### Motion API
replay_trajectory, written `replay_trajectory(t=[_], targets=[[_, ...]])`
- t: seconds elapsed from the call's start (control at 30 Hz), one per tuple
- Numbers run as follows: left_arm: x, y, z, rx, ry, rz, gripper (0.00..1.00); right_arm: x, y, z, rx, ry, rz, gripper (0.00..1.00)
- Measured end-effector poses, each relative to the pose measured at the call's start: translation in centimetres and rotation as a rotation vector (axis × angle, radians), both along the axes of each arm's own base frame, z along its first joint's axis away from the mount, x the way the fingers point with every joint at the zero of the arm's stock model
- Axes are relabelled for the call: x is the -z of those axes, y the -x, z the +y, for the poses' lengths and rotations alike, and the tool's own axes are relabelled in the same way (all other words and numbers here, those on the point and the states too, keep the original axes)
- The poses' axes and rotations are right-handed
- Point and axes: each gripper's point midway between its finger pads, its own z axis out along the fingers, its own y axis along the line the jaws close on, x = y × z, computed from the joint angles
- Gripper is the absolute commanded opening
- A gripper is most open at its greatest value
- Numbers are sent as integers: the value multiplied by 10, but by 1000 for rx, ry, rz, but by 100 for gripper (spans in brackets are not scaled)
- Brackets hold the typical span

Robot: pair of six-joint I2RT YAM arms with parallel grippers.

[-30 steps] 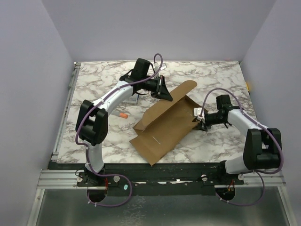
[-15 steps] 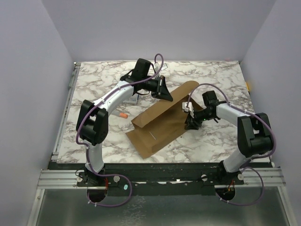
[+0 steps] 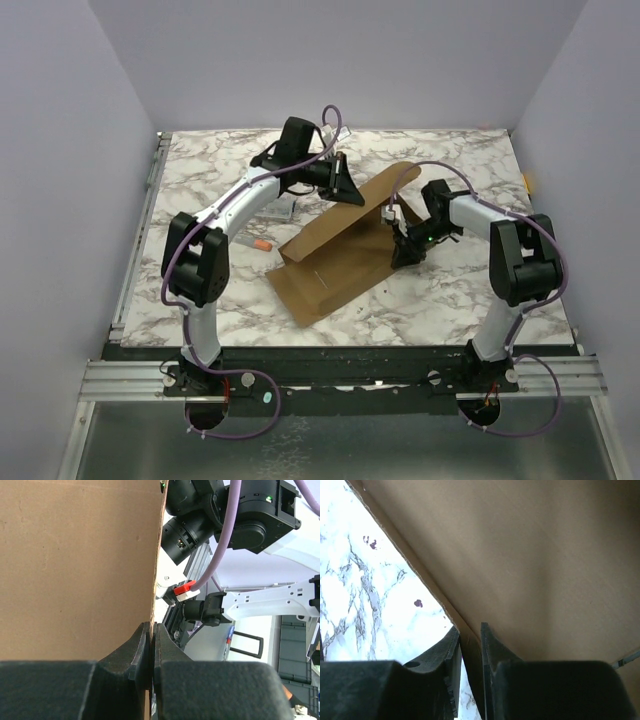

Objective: Fold the paper box
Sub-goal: Fold the paper box at the center of the board.

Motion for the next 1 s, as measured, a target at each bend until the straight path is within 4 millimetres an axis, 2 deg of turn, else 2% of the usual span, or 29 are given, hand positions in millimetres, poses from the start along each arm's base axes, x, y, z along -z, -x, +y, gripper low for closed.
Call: replay_trajectory(t=[0.17,0.27,0.37,0.43,0.47,0.53,0.57,0.63,0.7,0.77,0.8,0.9,1.0], targets=[[-2,-8,7,-24,-1,-5,19,0,5,2,-12,-14,50,11],[-3,-17,13,-57,-11,-17,35,1,10,2,-19,-17,81,9],[-12,-34,29,-141,-40,-81,49,2,17,2,-30,-20,109,8],[-30,-49,49,-226,-70,-183,58,3,21,2,-39,-21,128,8],[-41,-53,57,-259,-78,-227,59,4,23,1,-44,-20,137,8],[-71,-58,78,-338,-91,-342,60,5,27,1,-51,-18,162,8],[-92,-57,92,-382,-90,-418,60,6,27,1,-56,-17,168,8],[-118,-52,110,-439,-97,-523,59,6,27,1,-61,-18,177,9],[-150,-26,123,-456,-58,-630,59,6,27,1,-65,-18,183,11],[-158,0,123,-438,-40,-688,59,6,27,1,-65,-16,194,13],[-153,10,122,-423,-43,-696,59,6,27,1,-65,-15,197,14],[-118,55,98,-315,-64,-712,60,5,29,0,-66,-14,209,14],[-64,100,70,-163,-111,-727,61,4,29,0,-70,-13,215,14]])
